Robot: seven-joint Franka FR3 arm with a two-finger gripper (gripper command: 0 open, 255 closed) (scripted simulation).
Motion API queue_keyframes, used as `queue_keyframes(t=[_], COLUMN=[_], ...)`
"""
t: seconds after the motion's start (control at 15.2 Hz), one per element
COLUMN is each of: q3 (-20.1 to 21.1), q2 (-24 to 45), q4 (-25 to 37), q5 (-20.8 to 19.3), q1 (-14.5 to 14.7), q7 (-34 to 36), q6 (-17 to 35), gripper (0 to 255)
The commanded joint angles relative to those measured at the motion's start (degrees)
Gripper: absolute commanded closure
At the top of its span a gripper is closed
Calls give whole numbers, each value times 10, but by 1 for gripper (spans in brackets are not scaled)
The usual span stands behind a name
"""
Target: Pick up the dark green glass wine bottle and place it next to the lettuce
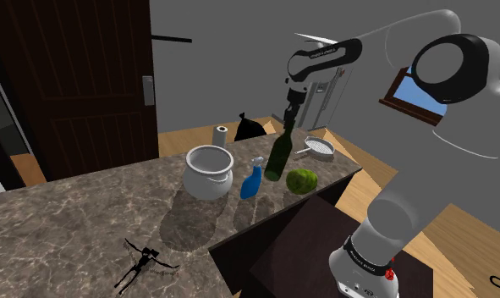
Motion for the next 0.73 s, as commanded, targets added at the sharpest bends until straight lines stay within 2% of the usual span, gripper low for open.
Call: queue_keyframes(t=[0.0,0.66], q3=[0,0], q2=[5,39], q4=[-9,-49], q5=[1,7], q1=[0,-1], q7=[-1,-6], q6=[15,88], gripper=[255,255])
